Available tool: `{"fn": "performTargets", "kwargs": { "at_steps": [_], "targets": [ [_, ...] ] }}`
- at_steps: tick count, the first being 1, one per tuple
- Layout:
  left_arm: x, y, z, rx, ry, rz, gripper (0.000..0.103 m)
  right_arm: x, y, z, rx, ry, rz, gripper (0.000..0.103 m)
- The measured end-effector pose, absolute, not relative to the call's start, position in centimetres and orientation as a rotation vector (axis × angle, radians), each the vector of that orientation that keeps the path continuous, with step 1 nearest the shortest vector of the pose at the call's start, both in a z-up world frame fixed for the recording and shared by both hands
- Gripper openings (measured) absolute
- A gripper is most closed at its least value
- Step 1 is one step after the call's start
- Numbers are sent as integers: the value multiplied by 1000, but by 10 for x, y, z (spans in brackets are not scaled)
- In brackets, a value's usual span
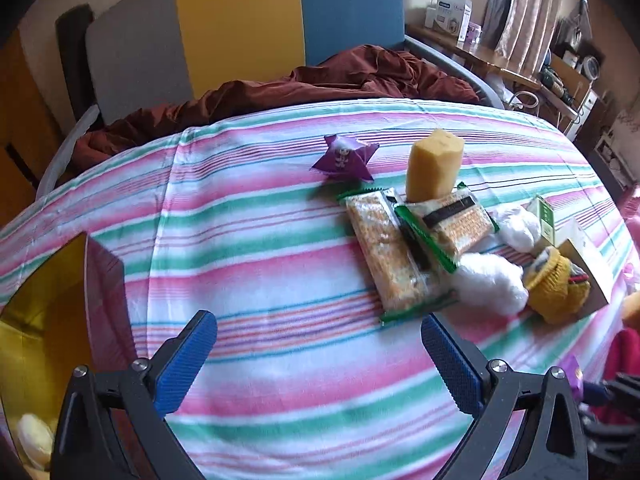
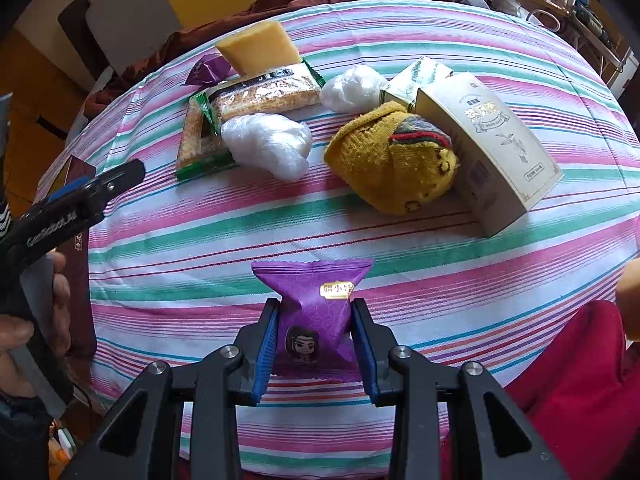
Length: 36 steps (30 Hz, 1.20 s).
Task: Organize objects
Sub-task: 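Reach the left gripper to the cracker packet and grasp it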
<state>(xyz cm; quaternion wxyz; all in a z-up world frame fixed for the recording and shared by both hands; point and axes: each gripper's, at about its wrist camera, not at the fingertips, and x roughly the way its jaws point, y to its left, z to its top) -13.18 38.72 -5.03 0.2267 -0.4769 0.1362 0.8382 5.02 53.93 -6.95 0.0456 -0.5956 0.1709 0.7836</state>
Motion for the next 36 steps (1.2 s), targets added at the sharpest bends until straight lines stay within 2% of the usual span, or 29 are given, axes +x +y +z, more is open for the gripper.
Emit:
{"fn": "performTargets", "kwargs": {
  "at_steps": [4,13,28,31,32,34,35,36],
  "targets": [
    [-143,409,-61,-1318,449,2291,102,53,546,-67,-1816,560,2406,35],
    [-164,436,-77,-1338,424,2247,102,42,559,-55,-1814,610,2420,36],
    [-184,452,-96,-1338,435,2262,102,22,554,-67,-1825,622,2414,36],
    [-184,449,-95,-1341,433,2257,98,24,555,-67,-1831,611,2412,36],
    [-183,448,-94,-1334,438,2262,94,24,555,-67,-1830,611,2411,36],
    [-180,445,-90,-1303,442,2268,78,24,556,-67,-1829,609,2408,36],
    [-178,445,-87,-1284,446,2267,60,24,556,-67,-1828,607,2407,36],
    [-177,444,-84,-1271,454,2264,49,24,556,-67,-1828,604,2406,36]
  ]
}}
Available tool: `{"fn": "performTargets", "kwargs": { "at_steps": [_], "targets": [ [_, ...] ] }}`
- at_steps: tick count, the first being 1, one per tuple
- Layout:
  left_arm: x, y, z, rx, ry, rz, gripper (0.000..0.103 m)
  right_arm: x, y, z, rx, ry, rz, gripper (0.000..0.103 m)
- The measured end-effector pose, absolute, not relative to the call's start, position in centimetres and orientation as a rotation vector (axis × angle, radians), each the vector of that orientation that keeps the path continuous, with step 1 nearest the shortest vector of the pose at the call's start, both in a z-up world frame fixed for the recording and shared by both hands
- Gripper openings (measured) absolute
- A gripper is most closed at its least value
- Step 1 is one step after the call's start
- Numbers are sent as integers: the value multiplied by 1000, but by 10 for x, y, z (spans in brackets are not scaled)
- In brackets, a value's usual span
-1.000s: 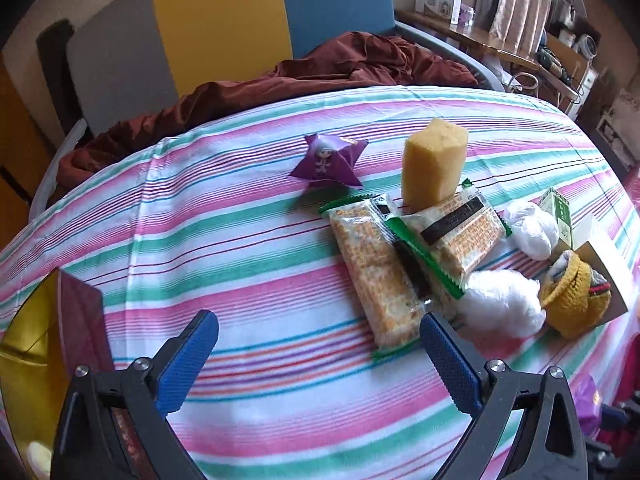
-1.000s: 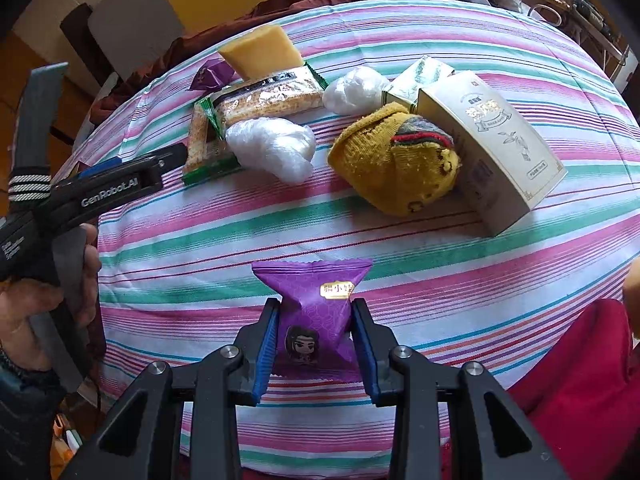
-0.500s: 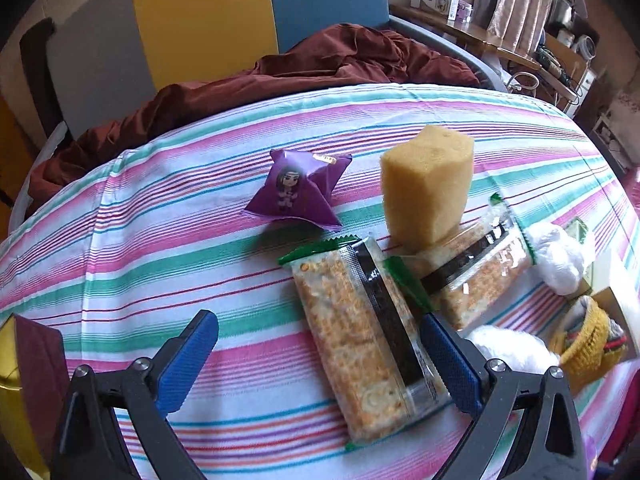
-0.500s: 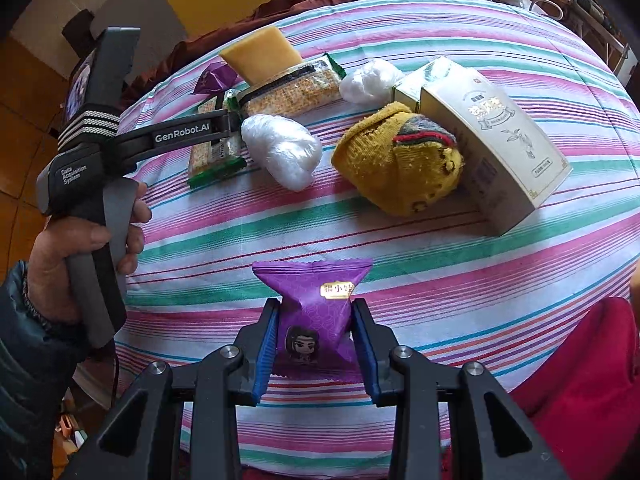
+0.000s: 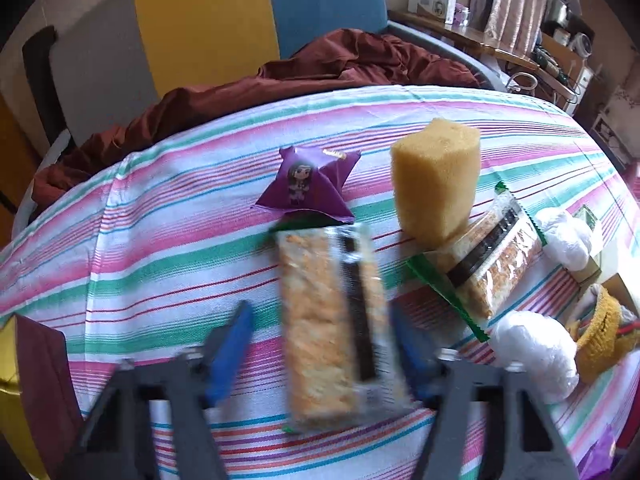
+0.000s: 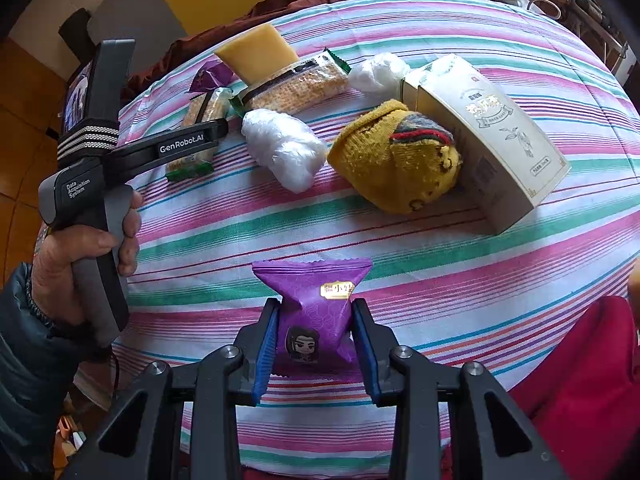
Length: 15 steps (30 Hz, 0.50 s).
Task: Organize objects
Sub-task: 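Reach the left gripper to the cracker packet and grasp it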
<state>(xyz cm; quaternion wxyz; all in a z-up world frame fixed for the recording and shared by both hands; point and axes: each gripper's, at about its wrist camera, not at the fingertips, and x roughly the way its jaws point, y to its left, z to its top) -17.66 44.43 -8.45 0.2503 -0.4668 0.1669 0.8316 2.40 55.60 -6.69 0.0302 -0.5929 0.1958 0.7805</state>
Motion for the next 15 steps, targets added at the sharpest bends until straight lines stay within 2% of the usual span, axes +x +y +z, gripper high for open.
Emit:
{"fn": "performTargets", "kwargs": {
  "at_steps": [15],
  "targets": [
    [-89,383,-84,-1221,422,2297,49,14,547,-72,-1856,459,2387,36]
  ]
}}
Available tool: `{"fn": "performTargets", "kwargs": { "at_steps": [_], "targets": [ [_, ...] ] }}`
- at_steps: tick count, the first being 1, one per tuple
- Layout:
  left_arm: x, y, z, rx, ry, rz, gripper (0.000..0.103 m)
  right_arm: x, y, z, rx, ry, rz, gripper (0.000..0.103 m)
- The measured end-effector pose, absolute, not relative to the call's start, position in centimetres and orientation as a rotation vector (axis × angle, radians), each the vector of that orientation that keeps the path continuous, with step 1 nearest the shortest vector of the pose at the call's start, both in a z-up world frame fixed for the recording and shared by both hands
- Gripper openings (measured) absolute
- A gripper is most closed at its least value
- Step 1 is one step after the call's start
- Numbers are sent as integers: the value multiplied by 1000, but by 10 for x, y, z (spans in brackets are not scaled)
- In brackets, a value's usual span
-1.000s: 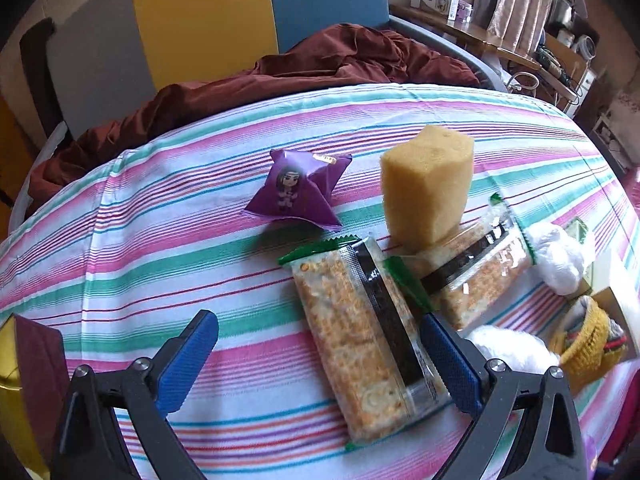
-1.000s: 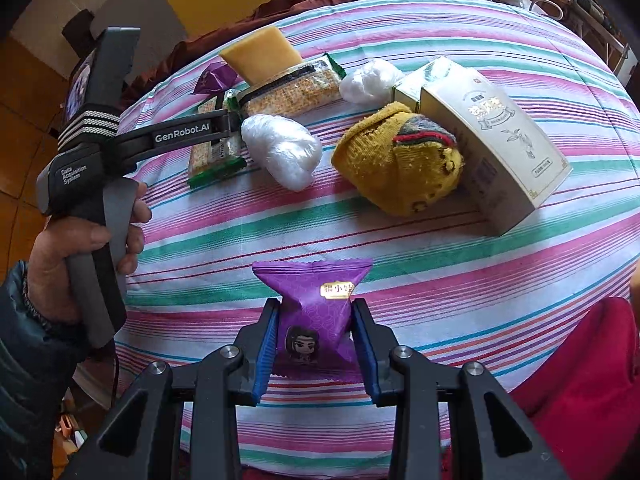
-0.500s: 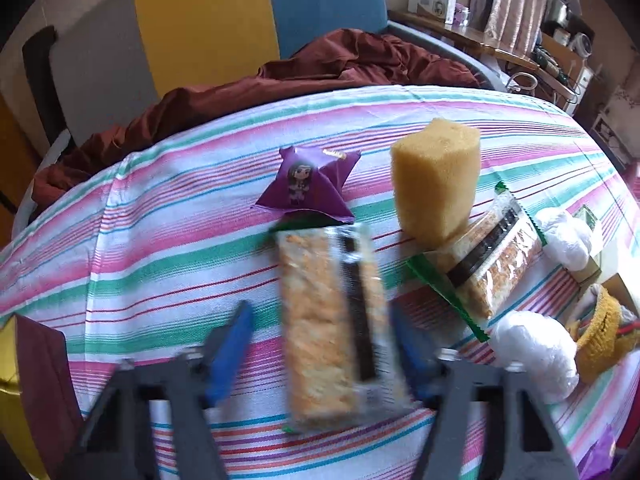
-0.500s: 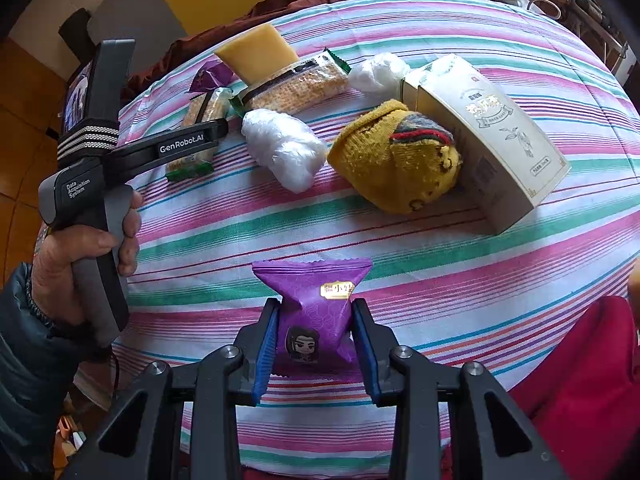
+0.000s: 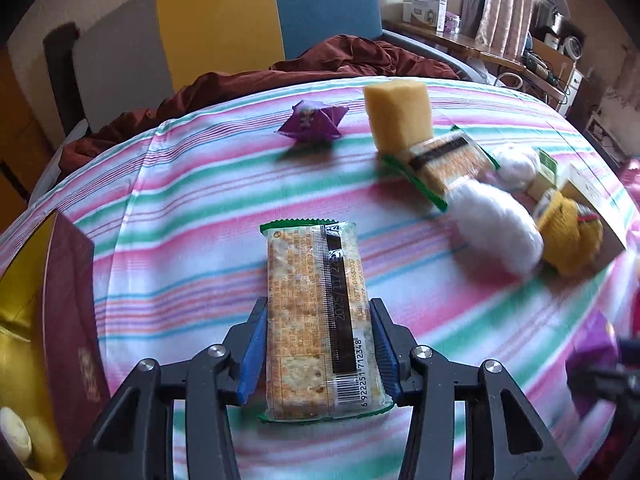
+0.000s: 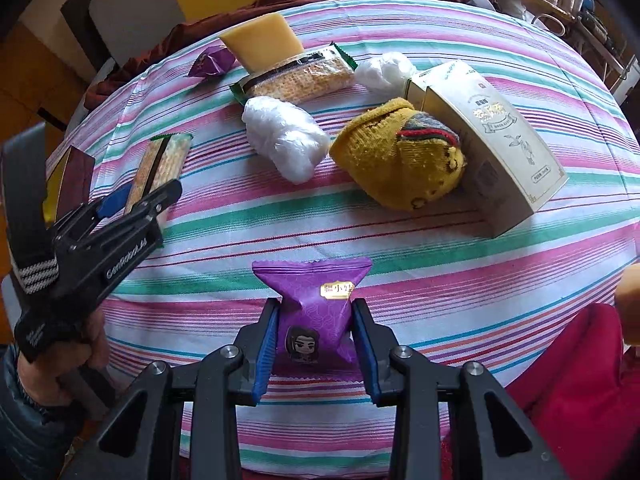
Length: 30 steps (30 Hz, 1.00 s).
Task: Organize objects
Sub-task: 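Reach the left gripper to the cracker packet and grasp it, then carry the cracker packet into the gold tray and release it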
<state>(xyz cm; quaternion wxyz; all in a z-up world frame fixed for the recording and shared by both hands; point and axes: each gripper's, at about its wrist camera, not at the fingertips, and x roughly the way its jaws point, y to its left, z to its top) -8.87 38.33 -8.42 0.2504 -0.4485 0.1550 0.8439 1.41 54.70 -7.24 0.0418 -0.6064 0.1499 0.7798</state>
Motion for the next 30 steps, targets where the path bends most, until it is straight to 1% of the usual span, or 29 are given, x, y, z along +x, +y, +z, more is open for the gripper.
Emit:
{"fn": "performTargets", "kwargs": {
  "at_steps": [7,13,20,25,30],
  "targets": [
    [-57,351,-76,-1213,364,2314,48,9,542,-75,-1863,366,2373,35],
    [-39,317,-41,-1109,319,2384,48,4,540,-79,-1883,295,2346,35],
    [-36,273,-17,-1070,247,2444,48,-2,536,-86,-1905,210,2303,35],
    [-40,240,-12,-1095,187,2475,48,-7,535,-91,-1914,161,2284,35],
    [-56,192,-2,-1127,104,2511,48,-19,529,-92,-1915,142,2277,35]
  ]
}}
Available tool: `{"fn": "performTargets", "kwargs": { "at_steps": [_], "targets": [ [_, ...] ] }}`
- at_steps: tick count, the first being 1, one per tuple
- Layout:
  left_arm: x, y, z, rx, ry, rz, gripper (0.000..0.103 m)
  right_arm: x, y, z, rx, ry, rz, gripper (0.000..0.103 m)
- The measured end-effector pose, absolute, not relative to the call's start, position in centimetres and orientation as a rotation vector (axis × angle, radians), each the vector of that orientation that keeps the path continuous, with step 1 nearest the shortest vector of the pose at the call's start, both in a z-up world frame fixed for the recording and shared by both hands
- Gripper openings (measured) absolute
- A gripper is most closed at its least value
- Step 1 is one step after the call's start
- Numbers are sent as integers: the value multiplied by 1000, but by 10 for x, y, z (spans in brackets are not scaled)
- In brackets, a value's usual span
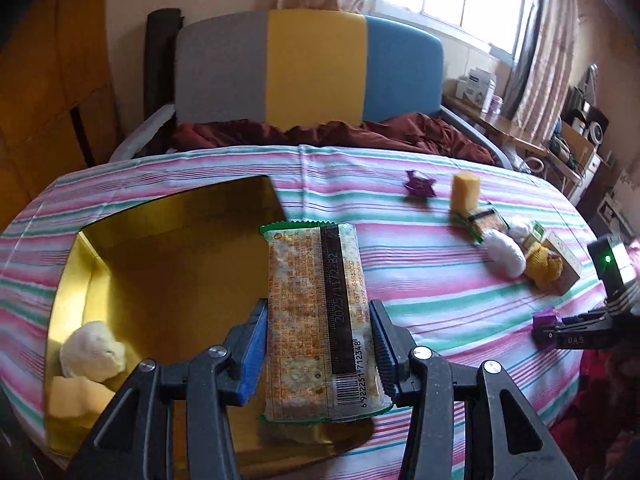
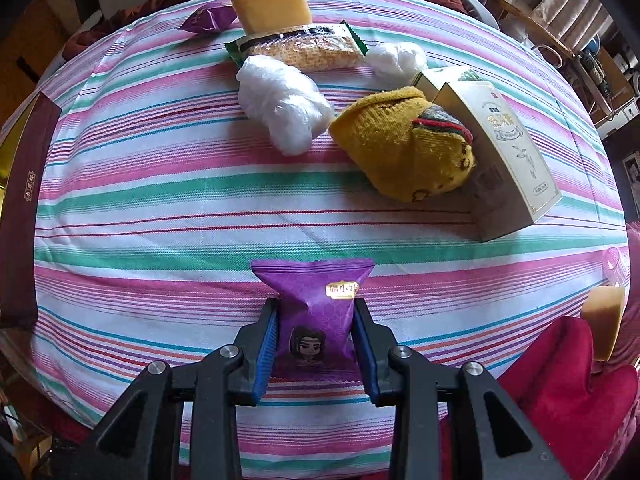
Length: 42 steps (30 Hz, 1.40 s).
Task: Organize objects
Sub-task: 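Carry the cracker packet into the gold tray and release it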
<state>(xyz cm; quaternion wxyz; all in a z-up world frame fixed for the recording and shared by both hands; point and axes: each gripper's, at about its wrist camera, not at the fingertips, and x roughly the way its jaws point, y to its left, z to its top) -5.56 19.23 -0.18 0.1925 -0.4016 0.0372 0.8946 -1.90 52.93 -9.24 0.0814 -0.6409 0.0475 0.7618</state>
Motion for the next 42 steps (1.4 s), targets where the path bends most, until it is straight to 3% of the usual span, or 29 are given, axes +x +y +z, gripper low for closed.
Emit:
{"fn": "performTargets", "kwargs": {
  "at_steps": [8,14,20,32,36,42],
  "targets": [
    [-118,94,9,-1215,16,2589,48,-16,537,-92,-1916,146,2278,35],
    [-176,39,-24,-1421,-83,2575,48,-5,515,-88,-1916,154,2275,35],
    [-205,26,-53,-1539,-37,2590,48,-2,522,-87,-1921,167,2273,35],
    [-215,25,-77,-1632,-33,2591,50,-2,531,-91,-1925,167,2273,35],
    [-207,24,-66,-1580,-27,2622,58,0,535,-91,-1926,163,2272,35],
    [-164,16,-26,-1395,-99,2724,58,-4,533,-93,-1917,165,2270,35]
  ]
}}
